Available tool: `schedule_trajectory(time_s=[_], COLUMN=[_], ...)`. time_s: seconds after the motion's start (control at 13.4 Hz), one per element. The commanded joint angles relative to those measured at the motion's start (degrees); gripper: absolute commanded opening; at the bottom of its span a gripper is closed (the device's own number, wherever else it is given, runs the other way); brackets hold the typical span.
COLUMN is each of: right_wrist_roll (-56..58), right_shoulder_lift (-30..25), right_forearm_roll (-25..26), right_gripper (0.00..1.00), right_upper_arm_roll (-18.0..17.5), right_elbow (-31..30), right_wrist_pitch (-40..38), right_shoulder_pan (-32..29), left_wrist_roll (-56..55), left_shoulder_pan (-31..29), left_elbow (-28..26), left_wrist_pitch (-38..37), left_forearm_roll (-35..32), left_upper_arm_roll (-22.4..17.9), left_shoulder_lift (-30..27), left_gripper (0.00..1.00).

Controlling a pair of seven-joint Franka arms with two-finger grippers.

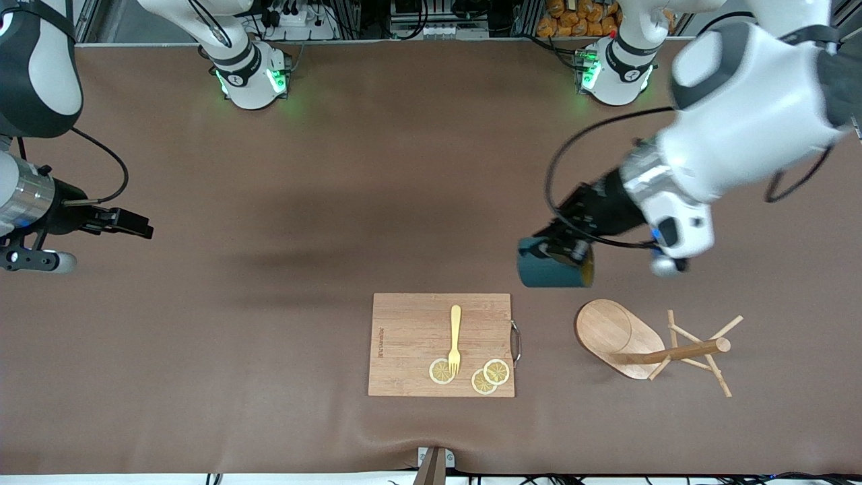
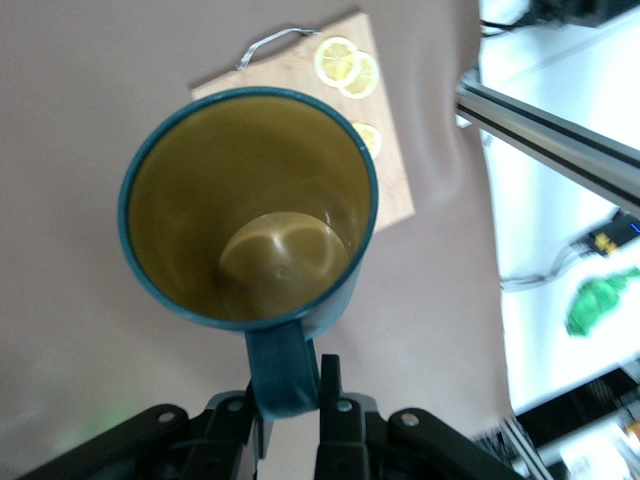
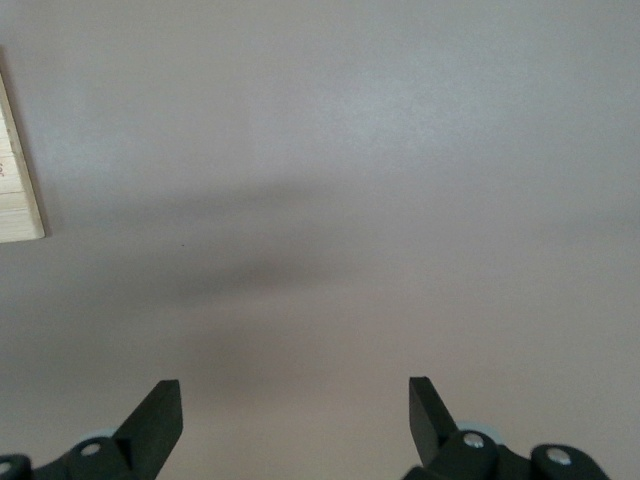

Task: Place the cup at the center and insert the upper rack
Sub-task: 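Lift the mug by its handle with the left gripper toward the rack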

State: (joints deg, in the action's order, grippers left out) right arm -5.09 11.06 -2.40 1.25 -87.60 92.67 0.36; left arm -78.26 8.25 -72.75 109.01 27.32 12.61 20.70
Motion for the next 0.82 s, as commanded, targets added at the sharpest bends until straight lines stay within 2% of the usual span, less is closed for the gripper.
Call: schedule_trajectory(time_s=[0.0,0.3,0.6,0.75], right_wrist_roll=[-0.7,-4.7,-4.3,-4.2], right_shoulder_lift=[-0.5,-0.5,-0.6,-0.6], right_forearm_roll=[0.2,0.2,0.2,0.2], right_gripper=[1.00,1.00,1.00,1.00], right_upper_arm_roll=[0.2,0.2,0.1,0.1], right_elbow=[-0.1,-0.2,0.2,0.2], right_wrist_pitch=[0.4,0.0,-0.3,-0.3], right_shoulder_pan=[-0.8,-1.9,-1.8,-1.7], left_wrist_roll=[10.6,22.7,31.0,34.7], left_shoulder_pan=[-5.9,-12.2,-16.1,-19.7], left_elbow=[-3.8,-5.7,-5.6,-5.6], left_wrist_pitch=[1.3,1.2,0.4,-1.4], left_forearm_roll=[9.1,19.7,33.3,36.4], left_upper_arm_roll=[0.7,0.8,1.4,4.1], left_shoulder_lift=[-1.9,-1.2,3.3,5.1], left_gripper=[0.00,0.00,0.00,0.00])
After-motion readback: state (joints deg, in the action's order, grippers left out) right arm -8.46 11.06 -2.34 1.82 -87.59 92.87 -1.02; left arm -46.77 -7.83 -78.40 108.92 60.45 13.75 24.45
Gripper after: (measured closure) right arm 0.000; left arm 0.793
